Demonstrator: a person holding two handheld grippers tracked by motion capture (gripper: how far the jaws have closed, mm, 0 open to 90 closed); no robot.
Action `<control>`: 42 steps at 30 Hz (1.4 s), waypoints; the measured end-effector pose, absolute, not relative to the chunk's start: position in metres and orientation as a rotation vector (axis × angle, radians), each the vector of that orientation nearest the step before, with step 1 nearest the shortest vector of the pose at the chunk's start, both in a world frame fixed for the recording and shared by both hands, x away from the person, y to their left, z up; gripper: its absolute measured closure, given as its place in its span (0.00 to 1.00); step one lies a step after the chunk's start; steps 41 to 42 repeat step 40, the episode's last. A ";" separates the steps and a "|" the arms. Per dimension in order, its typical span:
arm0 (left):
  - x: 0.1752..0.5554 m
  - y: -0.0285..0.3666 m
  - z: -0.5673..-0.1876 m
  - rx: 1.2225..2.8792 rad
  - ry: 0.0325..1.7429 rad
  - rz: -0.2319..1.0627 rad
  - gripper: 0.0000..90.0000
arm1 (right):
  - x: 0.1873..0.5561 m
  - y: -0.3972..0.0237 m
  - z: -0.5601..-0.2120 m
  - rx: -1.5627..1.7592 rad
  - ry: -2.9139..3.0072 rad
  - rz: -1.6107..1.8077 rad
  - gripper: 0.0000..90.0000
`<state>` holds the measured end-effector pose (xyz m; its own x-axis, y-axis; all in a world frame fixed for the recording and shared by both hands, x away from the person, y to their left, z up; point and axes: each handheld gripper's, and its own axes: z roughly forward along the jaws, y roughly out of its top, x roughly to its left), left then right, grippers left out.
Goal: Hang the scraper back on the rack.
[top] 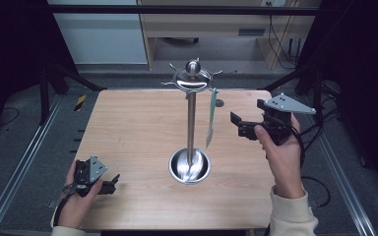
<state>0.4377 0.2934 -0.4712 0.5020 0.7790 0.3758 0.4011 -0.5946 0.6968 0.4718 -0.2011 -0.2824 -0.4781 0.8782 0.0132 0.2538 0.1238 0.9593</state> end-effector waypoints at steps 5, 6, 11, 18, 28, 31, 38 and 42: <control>0.438 0.293 -0.471 2.212 0.964 0.933 0.03 | 0.474 -0.206 -0.295 1.147 1.807 1.333 0.09; 0.438 0.292 -0.471 2.211 0.964 0.933 0.03 | 0.474 -0.208 -0.299 1.156 1.804 1.326 0.08; 0.437 0.292 -0.471 2.216 0.959 0.935 0.03 | 0.472 -0.212 -0.328 1.221 1.811 1.279 0.09; 0.438 0.292 -0.471 2.215 0.959 0.932 0.03 | 0.471 -0.201 -0.357 1.205 1.866 1.208 0.11; 0.438 0.292 -0.471 2.217 0.959 0.934 0.03 | 0.468 -0.200 -0.407 1.236 1.907 1.167 0.14; 0.438 0.292 -0.471 2.219 0.955 0.935 0.03 | 0.467 -0.207 -0.422 1.264 1.918 1.144 0.15; 0.439 0.290 -0.471 2.220 0.947 0.930 0.03 | 0.469 -0.211 -0.442 1.288 1.926 1.115 0.16; 0.439 0.290 -0.471 2.224 0.947 0.933 0.03 | 0.470 -0.210 -0.443 1.281 1.925 1.095 0.16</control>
